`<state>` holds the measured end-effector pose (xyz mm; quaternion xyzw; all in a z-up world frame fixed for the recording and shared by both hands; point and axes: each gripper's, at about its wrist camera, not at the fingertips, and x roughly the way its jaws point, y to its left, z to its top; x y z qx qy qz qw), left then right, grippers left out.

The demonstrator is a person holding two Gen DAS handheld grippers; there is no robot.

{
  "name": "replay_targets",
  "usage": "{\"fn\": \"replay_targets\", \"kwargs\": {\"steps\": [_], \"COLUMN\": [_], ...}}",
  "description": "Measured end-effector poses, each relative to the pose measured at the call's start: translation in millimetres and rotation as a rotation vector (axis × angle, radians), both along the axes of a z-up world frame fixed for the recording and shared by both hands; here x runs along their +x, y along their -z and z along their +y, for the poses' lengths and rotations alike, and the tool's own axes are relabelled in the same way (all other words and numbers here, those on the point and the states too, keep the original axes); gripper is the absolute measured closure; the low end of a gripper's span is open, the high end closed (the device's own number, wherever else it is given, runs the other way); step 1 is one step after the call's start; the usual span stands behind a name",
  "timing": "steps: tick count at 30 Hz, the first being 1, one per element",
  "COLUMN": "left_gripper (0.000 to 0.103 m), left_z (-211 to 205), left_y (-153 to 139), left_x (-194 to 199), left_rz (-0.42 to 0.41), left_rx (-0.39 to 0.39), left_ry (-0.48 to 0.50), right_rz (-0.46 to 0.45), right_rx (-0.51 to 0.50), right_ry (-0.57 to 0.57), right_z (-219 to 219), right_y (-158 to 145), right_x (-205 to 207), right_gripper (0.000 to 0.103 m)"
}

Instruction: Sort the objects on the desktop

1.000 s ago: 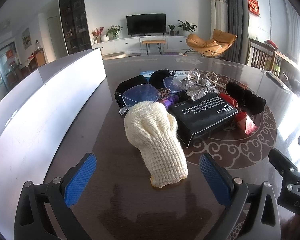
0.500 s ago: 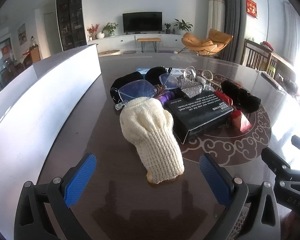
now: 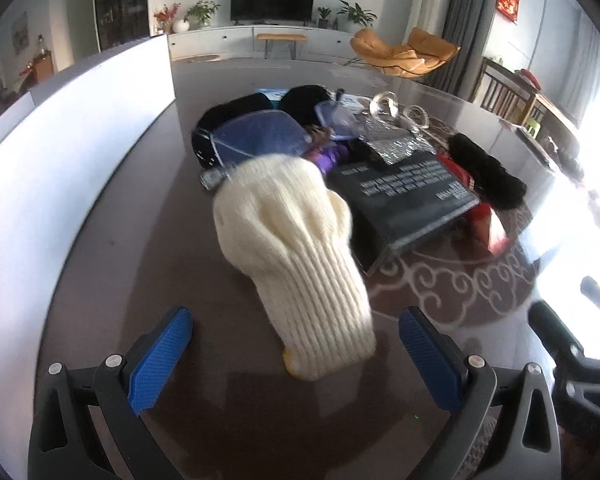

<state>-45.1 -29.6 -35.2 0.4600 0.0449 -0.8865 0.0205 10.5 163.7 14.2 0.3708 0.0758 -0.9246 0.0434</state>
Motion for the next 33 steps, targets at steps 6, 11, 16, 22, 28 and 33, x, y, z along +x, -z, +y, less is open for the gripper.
{"fn": "replay_targets", "kwargs": {"steps": [6, 11, 16, 22, 28, 33], "left_gripper": [0.0, 0.0, 0.0, 0.0, 0.0, 0.0], "left_z": [8, 5, 5, 5, 5, 5], "left_y": [6, 5, 3, 4, 4, 4], "left_x": [-25, -35, -34, -34, -34, -34], "left_rz": [-0.034, -0.005, -0.005, -0.005, -0.004, -0.004], "left_rx": [-0.073, -0.069, -0.066, -0.066, -0.066, -0.066], "left_ry": [0.022, 0.073, 0.076, 0.075, 0.075, 0.075], "right_rz": [-0.009, -0.019, -0.015, -0.013, -0.035, -0.044], "right_rx": [0.0, 0.017, 0.005, 0.0, 0.028, 0.036], "right_ry": [-0.006, -0.008, -0.004, -0.004, -0.018, -0.018], "right_z": [-1, -3, 0, 0, -6, -6], "right_y": [1, 2, 2, 2, 5, 6], "right_x": [0, -1, -1, 0, -3, -5], "right_gripper": [0.0, 0.0, 0.0, 0.0, 0.0, 0.0]}}
